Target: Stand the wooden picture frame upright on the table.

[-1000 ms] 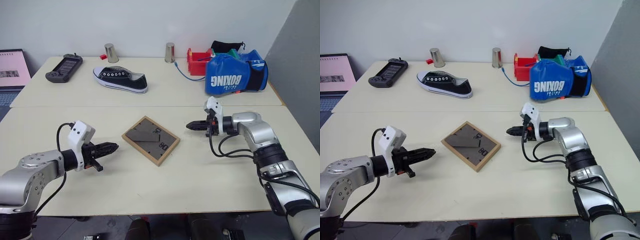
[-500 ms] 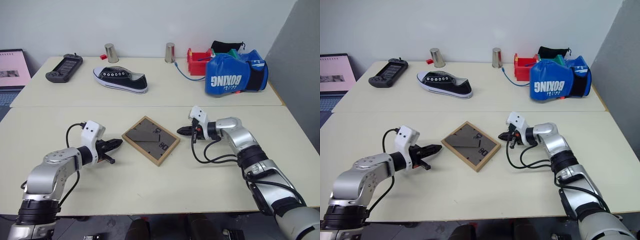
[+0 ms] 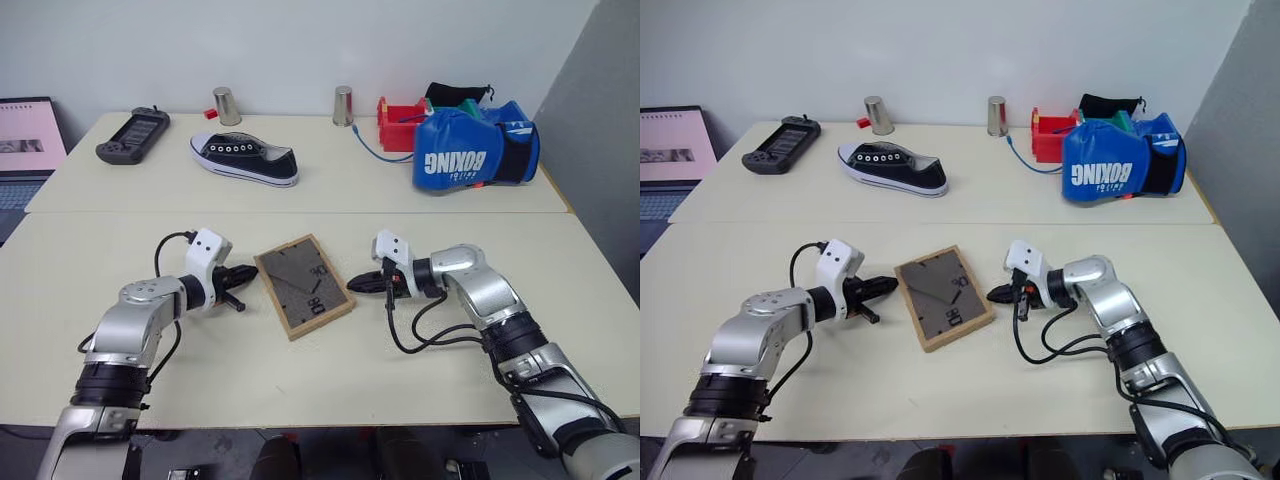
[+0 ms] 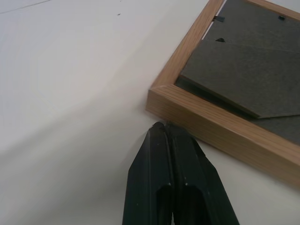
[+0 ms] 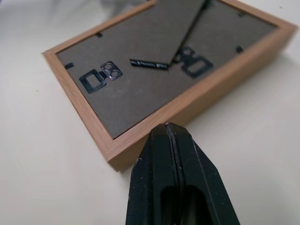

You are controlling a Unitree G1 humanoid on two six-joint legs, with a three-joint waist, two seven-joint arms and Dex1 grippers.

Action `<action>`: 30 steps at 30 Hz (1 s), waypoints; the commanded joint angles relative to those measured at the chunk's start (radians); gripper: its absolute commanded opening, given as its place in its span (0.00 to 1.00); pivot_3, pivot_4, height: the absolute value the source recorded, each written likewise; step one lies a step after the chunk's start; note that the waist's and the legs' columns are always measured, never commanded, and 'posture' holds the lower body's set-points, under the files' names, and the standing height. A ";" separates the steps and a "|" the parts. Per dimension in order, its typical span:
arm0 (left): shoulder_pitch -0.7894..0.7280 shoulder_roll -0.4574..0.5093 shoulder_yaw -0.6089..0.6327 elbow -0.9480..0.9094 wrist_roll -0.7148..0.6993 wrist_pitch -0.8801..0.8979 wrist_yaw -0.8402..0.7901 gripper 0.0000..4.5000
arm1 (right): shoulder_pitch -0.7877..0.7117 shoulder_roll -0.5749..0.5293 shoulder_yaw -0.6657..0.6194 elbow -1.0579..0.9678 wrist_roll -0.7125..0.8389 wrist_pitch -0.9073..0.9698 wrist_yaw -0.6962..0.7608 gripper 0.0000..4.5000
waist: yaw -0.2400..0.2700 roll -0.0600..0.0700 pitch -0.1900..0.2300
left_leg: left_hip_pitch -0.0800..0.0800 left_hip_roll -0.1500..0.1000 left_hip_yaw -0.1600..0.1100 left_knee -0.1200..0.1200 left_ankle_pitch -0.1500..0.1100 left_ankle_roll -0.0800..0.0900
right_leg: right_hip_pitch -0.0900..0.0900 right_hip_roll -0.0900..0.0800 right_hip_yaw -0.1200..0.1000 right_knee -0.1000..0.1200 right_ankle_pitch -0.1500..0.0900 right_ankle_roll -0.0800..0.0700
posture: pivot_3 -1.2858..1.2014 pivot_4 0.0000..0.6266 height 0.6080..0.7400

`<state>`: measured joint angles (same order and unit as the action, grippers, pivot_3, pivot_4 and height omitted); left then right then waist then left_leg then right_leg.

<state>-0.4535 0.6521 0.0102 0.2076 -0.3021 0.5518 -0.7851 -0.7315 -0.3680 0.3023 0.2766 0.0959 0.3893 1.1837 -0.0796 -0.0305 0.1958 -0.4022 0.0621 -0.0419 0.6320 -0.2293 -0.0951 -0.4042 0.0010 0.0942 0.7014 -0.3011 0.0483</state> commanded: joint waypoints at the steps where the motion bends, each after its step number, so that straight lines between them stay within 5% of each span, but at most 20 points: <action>1: -0.045 -0.018 -0.027 0.033 0.024 -0.046 -0.038 0.01 | -0.002 -0.007 0.002 -0.065 0.023 0.031 0.010 0.00 | 0.000 0.000 0.000 | 0.000 0.000 0.000 0.000 0.000 0.000 | 0.000 0.000 0.000 0.000 0.000 0.000 | 0.52 0.24 1.00; 11: -0.108 -0.038 -0.049 0.129 0.075 -0.105 -0.070 0.01 | 0.020 -0.030 0.015 -0.124 0.029 0.070 0.021 0.00 | 0.002 0.000 0.000 | 0.000 -0.001 -0.001 0.000 0.000 0.000 | 0.000 0.000 -0.001 0.000 0.000 0.000 | 0.52 0.24 1.00; 21: -0.047 0.043 -0.021 0.097 0.080 -0.106 -0.124 0.01 | 0.004 -0.129 -0.041 -0.121 0.044 0.072 0.033 0.00 | -0.004 0.000 0.000 | 0.000 0.000 -0.002 0.000 0.000 0.000 | 0.000 0.000 -0.001 0.000 0.000 0.000 | 0.52 0.24 1.00; 30: -0.142 0.013 -0.035 0.191 0.106 -0.140 -0.095 0.01 | 0.055 -0.106 0.085 -0.115 -0.046 -0.052 0.011 0.00 | -0.004 0.000 0.000 | 0.000 0.000 -0.003 0.000 0.000 0.000 | 0.000 0.001 0.000 0.000 0.000 0.000 | 0.52 0.24 1.00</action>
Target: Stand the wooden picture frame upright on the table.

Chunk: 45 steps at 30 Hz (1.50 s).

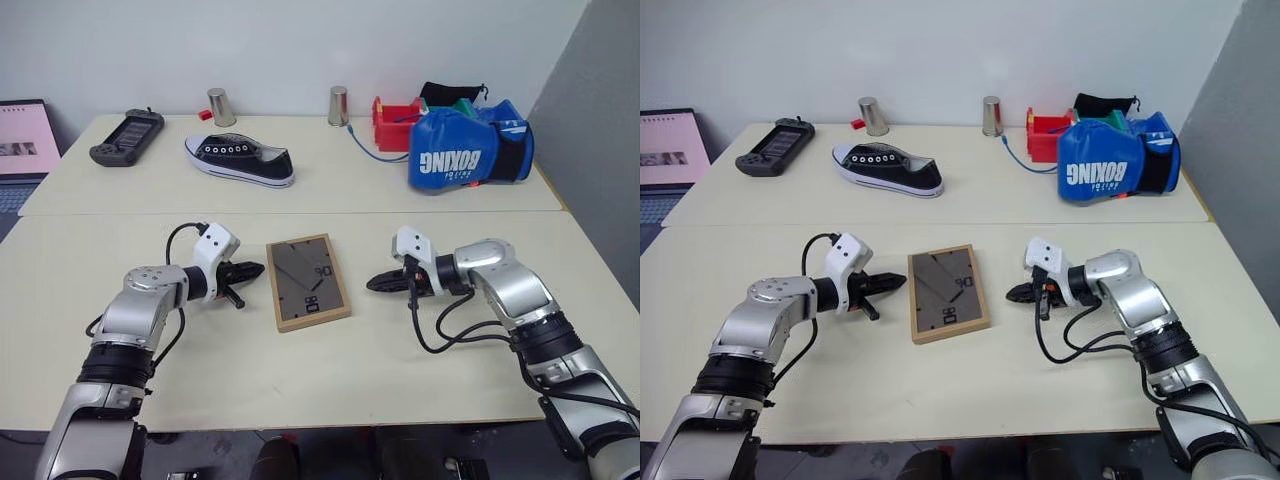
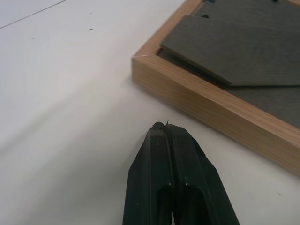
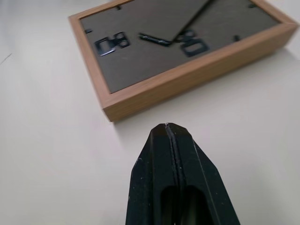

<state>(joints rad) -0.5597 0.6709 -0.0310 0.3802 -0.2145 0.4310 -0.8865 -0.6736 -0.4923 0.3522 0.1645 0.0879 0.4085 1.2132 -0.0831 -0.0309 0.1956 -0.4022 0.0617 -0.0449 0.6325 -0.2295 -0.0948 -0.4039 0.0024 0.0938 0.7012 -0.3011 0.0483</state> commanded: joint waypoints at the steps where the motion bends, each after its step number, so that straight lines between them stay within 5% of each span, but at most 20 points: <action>1: -0.041 -0.007 0.002 0.026 0.021 -0.024 0.004 0.01 | -0.005 0.025 0.045 0.005 -0.046 -0.085 -0.022 0.00 | -0.001 0.000 0.000 | 0.000 0.000 0.000 0.000 0.000 0.000 | 0.000 0.000 0.000 0.000 0.000 0.000 | 0.52 0.24 1.00; 29: -0.156 -0.093 -0.022 0.156 0.093 -0.110 -0.008 0.01 | -0.021 0.119 0.102 -0.032 -0.022 -0.058 0.004 0.00 | 0.001 0.000 0.000 | -0.001 0.000 -0.002 0.001 0.000 0.000 | 0.000 0.000 -0.002 0.000 0.000 0.000 | 0.52 0.24 1.00; 45: 0.044 0.090 -0.004 -0.100 0.030 -0.003 -0.192 0.01 | -0.047 -0.016 -0.003 0.018 -0.005 -0.079 0.017 0.00 | 0.002 0.000 0.000 | -0.001 0.000 -0.003 0.000 0.000 0.000 | 0.000 0.000 -0.002 0.000 0.000 0.000 | 0.52 0.24 1.00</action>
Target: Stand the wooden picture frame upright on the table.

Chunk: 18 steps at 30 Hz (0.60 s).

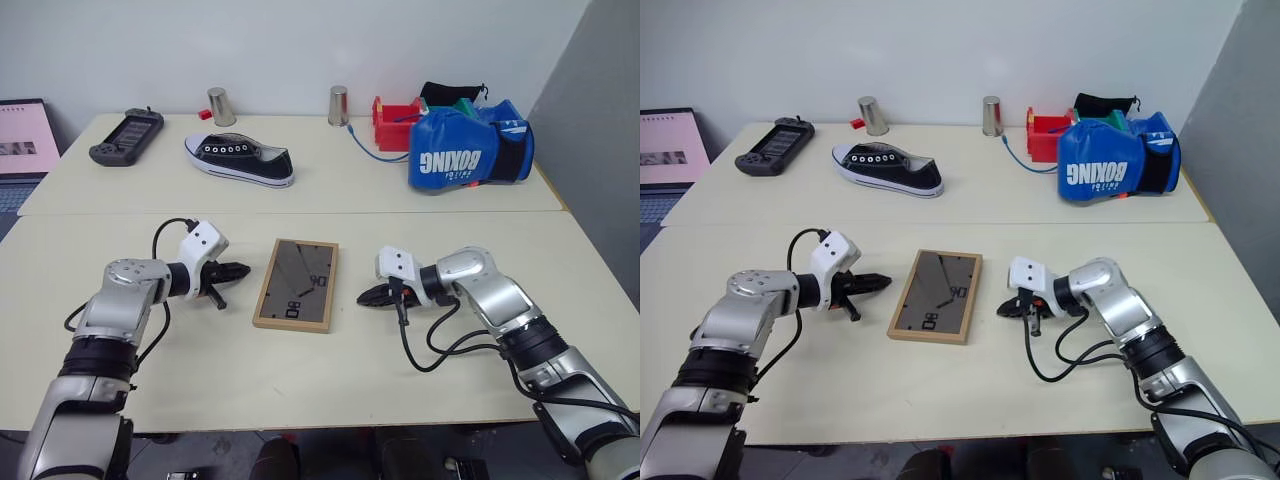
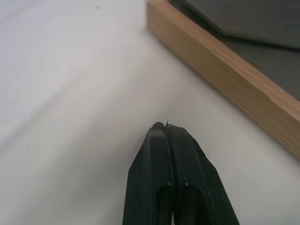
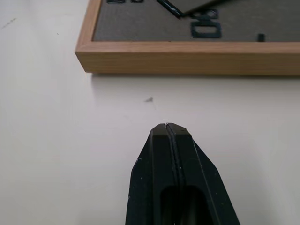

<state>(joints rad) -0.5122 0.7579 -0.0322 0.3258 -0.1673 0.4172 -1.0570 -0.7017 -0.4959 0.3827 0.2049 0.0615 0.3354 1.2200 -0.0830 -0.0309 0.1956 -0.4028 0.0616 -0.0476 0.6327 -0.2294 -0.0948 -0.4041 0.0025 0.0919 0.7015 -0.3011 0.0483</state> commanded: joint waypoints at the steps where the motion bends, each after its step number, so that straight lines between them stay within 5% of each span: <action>1: -0.011 -0.004 -0.006 -0.040 -0.014 0.010 -0.017 0.01 | -0.019 -0.012 -0.036 -0.021 0.021 -0.005 0.008 0.00 | 0.003 0.000 0.000 | 0.000 0.000 0.000 0.000 0.000 0.000 | 0.000 0.000 0.000 0.000 0.000 0.000 | 0.52 0.24 1.00; 18: -0.020 -0.050 -0.061 -0.171 -0.051 0.098 -0.066 0.01 | -0.023 -0.029 -0.054 0.087 -0.009 -0.061 -0.031 0.00 | 0.004 0.000 0.000 | -0.002 0.000 -0.001 0.001 0.000 0.000 | 0.000 0.000 0.000 0.000 0.000 0.000 | 0.52 0.24 1.00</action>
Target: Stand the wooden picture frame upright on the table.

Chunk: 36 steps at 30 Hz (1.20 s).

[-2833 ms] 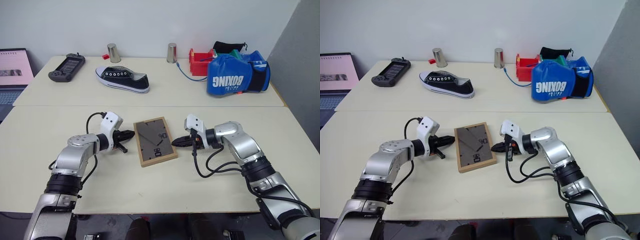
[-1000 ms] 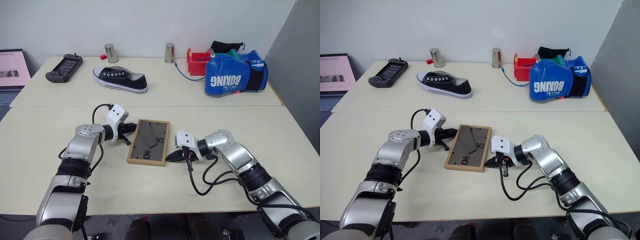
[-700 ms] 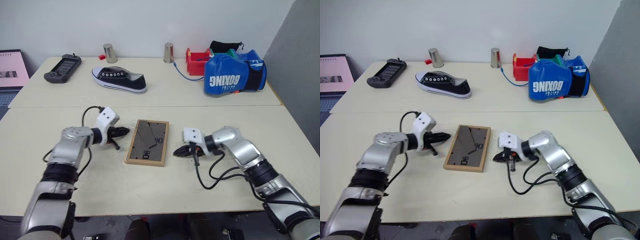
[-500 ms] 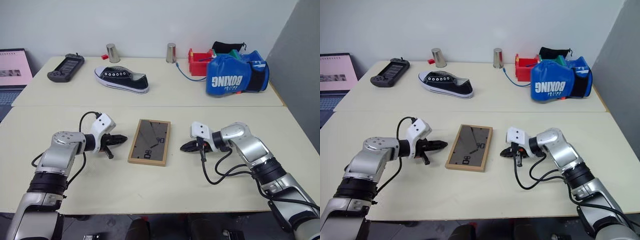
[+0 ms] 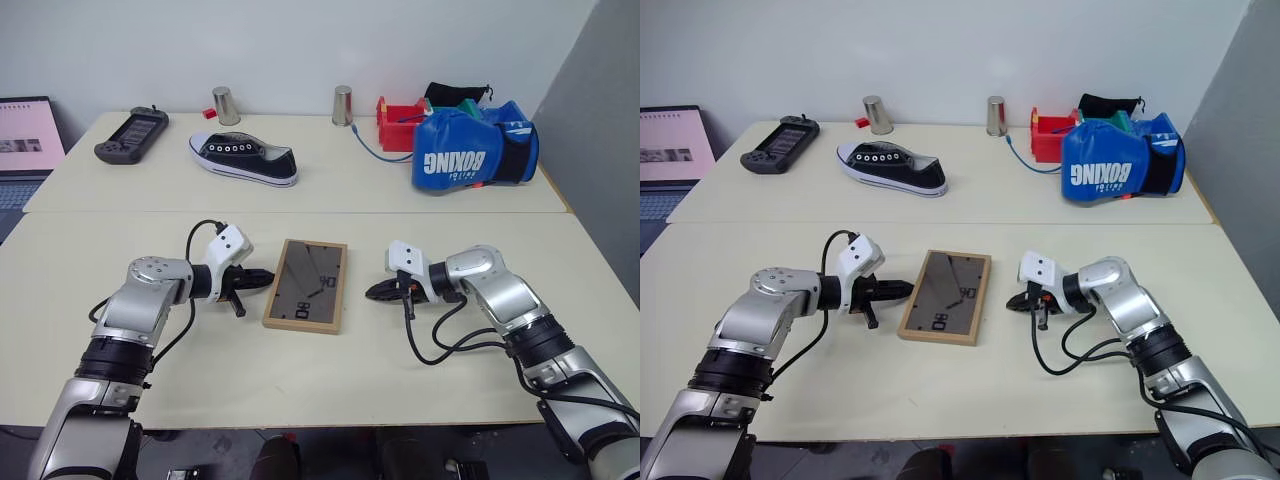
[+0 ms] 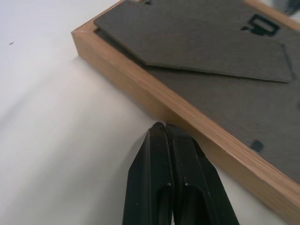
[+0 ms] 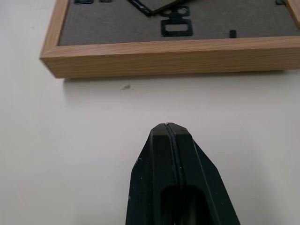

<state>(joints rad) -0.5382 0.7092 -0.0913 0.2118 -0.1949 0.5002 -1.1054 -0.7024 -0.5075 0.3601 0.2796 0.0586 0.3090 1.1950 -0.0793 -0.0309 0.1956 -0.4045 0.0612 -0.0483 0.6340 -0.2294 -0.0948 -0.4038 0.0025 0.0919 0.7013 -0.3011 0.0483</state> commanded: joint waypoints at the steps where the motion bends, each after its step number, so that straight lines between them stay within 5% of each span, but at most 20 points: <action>1: 0.012 0.003 -0.003 -0.067 -0.026 0.019 -0.021 0.01 | -0.024 -0.018 -0.034 0.019 -0.006 -0.037 -0.007 0.00 | 0.000 0.000 0.000 | 0.000 0.000 0.000 0.000 0.000 0.000 | 0.000 0.000 0.000 0.000 0.000 0.000 | 0.52 0.24 1.00; 22: 0.038 0.008 -0.009 -0.151 -0.046 0.064 -0.043 0.01 | -0.033 -0.018 -0.033 0.051 -0.005 -0.060 -0.015 0.00 | -0.001 0.000 0.000 | 0.000 0.000 0.000 0.000 0.000 0.000 | 0.000 0.000 0.000 0.000 0.000 0.000 | 0.52 0.24 1.00; 36: 0.058 0.128 0.100 -0.138 -0.090 0.094 -0.050 0.01 | -0.025 -0.128 -0.081 -0.017 0.041 -0.045 0.071 0.00 | -0.002 0.000 0.000 | 0.000 0.000 0.000 0.000 0.000 0.000 | 0.000 0.000 0.000 0.000 0.000 0.000 | 0.52 0.24 1.00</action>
<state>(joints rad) -0.4910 0.8049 -0.0366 0.1173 -0.2566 0.5735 -1.1450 -0.7256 -0.6097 0.3258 0.3183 0.0649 0.2612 1.2338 -0.0810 -0.0309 0.1956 -0.4049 0.0614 -0.0487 0.6343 -0.2295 -0.0947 -0.4040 0.0027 0.0918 0.7009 -0.3011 0.0483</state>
